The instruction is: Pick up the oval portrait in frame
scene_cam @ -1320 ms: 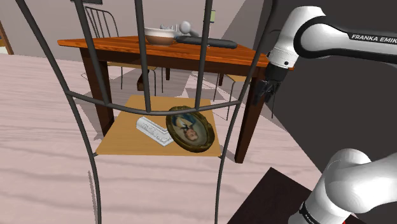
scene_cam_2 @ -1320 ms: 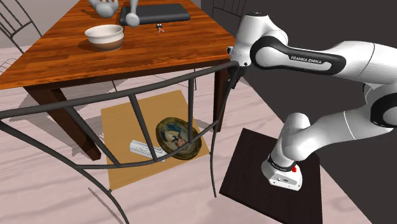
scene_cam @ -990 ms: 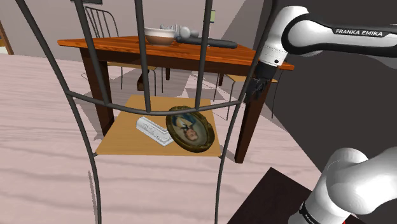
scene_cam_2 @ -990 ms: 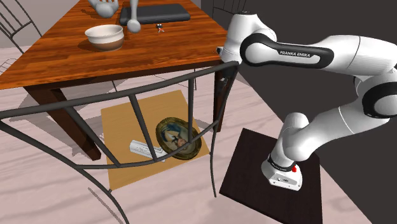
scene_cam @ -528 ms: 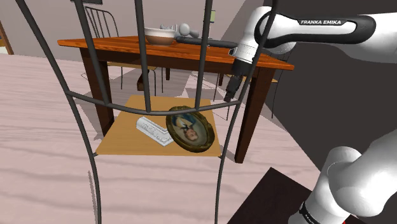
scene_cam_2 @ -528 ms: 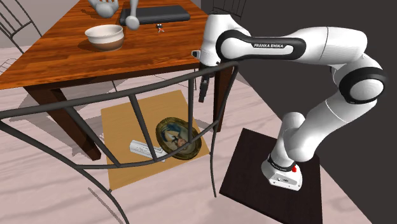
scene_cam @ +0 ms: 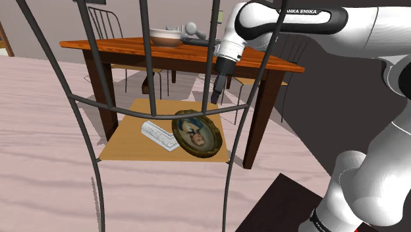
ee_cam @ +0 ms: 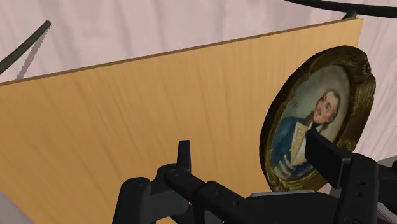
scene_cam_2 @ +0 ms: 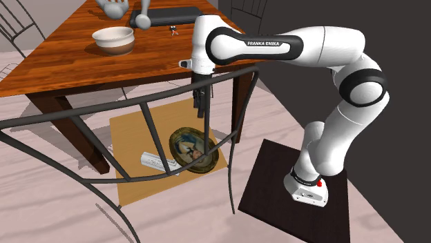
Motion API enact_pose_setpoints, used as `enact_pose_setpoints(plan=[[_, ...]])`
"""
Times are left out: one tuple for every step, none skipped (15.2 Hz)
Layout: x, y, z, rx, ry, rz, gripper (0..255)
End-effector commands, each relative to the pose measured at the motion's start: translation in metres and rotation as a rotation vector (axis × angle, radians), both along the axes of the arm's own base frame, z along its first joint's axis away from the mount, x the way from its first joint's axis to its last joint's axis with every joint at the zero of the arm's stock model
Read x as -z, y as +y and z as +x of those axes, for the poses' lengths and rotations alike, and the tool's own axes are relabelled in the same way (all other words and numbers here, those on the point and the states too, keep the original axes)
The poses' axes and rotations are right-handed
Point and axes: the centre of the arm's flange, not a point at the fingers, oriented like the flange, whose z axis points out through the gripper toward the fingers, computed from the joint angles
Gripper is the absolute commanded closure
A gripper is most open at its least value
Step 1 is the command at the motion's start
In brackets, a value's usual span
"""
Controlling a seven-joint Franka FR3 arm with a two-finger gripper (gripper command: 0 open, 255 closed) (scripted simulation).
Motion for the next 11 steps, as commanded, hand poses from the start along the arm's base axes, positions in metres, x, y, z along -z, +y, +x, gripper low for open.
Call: enact_pose_setpoints(plan=[[-0.002, 0.022, 0.012, -0.095, -0.001, 0.024, 0], [-0.004, 0.034, 0.017, -0.14, -0.001, 0.036, 0], [-0.005, 0.045, 0.022, -0.186, -0.002, 0.047, 0], [-0.006, 0.057, 0.026, -0.231, -0.002, 0.059, 0], [-0.008, 0.067, 0.029, -0.269, -0.002, 0.068, 0], [-0.002, 0.067, 0.029, -0.269, -0.002, 0.068, 0], [0.003, 0.067, 0.029, -0.269, -0.002, 0.068, 0], [0.008, 0.067, 0.029, -0.269, -0.002, 0.068, 0], [0.013, 0.067, 0.029, -0.269, -0.002, 0.068, 0], [0.019, 0.067, 0.029, -0.269, -0.002, 0.068, 0], [0.024, 0.067, 0.029, -0.269, -0.002, 0.068, 0]])
